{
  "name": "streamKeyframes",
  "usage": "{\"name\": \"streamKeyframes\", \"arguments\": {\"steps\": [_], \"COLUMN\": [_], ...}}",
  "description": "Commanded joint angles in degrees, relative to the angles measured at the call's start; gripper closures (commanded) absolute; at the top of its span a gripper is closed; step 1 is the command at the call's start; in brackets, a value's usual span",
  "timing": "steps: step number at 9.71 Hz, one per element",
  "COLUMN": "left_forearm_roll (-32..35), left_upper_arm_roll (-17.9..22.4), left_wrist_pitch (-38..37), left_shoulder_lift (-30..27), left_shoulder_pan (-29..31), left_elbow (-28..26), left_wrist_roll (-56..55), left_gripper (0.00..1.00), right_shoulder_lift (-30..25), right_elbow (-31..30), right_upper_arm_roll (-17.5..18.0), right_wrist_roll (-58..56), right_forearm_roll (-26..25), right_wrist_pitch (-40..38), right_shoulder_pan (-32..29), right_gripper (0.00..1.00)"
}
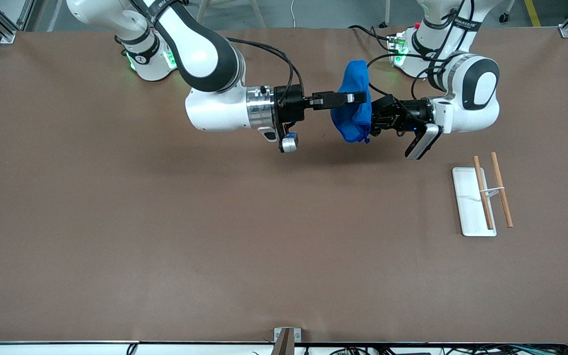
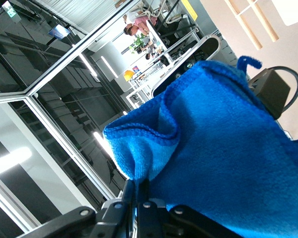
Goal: Right arm passes towel to left arm to hang
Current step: 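Hold the towel with both grippers, then open the right gripper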
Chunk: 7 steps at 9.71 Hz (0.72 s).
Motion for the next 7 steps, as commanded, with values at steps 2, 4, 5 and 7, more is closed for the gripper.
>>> {"name": "streamKeyframes", "arguments": {"steps": [2, 4, 5, 7], "left_forearm_roll": [0.57, 7.48, 10.65, 17.95], "left_upper_arm_roll": [-0.26, -0.17, -0.08, 0.18], "left_wrist_pitch": [2.31, 3.46, 3.55, 5.74], "left_shoulder_lift": [0.43, 0.6, 0.52, 0.25], "left_shoulder_pan": [0.41, 1.2, 1.81, 2.6], "left_elbow": [0.03, 2.05, 2.92, 4.68], "left_wrist_roll": [-0.13, -4.07, -6.1, -9.79], "left_gripper": [1.0, 1.0, 1.0, 1.0], "right_shoulder_lift": [0.26, -0.61, -1.67, -3.16], "right_elbow": [0.58, -0.21, -0.56, -0.74], "right_upper_arm_roll": [-0.03, -0.55, -1.34, -3.36], "right_wrist_roll": [2.88, 4.02, 8.29, 17.95], "right_forearm_roll": [-7.36, -21.21, -30.51, -51.68], "right_wrist_pitch": [0.05, -0.21, -0.12, -0.38], "right_shoulder_pan": [-2.49, -5.64, -7.05, -10.12], "right_gripper": [0.01, 0.0, 0.0, 0.0]}}
